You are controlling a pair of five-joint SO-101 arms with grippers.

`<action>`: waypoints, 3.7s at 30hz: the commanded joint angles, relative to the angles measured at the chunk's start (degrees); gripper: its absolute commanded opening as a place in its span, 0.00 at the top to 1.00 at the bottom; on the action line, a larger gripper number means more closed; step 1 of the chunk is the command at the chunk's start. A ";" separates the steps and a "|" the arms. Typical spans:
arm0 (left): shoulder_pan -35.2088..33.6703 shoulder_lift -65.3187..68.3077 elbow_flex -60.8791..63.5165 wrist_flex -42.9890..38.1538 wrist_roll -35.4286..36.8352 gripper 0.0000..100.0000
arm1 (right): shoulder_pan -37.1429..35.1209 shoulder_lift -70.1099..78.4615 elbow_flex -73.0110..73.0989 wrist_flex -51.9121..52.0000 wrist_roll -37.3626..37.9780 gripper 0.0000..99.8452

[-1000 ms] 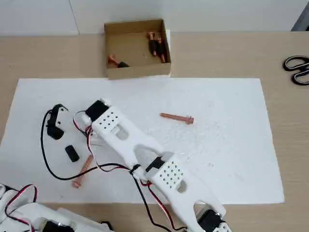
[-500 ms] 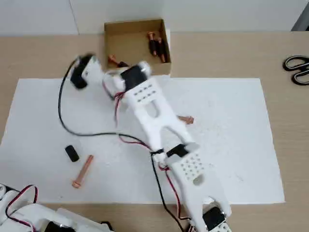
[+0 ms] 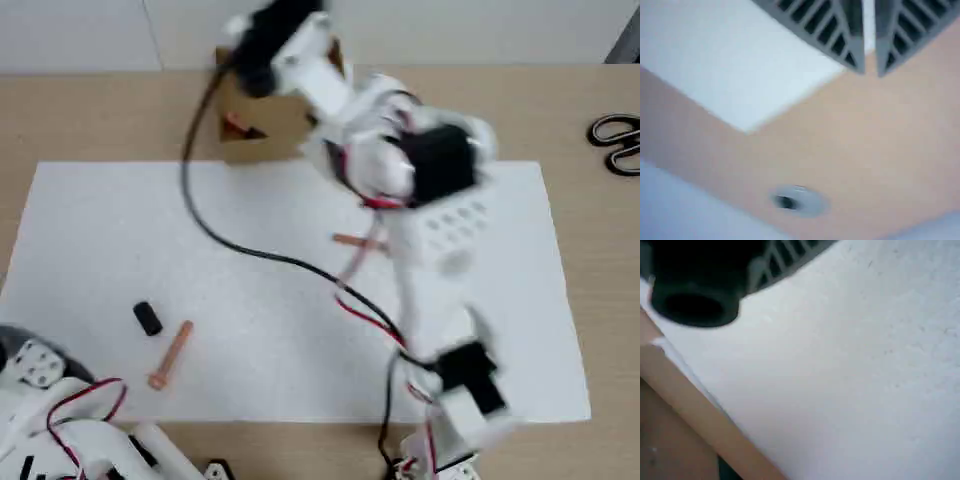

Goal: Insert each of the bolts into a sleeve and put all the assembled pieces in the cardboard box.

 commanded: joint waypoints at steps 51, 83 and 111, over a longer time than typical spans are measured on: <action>73.41 42.90 -18.95 -23.82 0.53 0.99 | 18.42 -75.30 144.26 -97.54 -35.96 1.00; 71.12 116.57 -76.97 15.56 -42.55 0.99 | 36.53 -75.30 147.87 -96.57 -35.96 1.00; 77.10 147.69 -113.19 28.40 -67.16 0.86 | 38.64 -75.30 147.87 -89.71 -36.04 1.00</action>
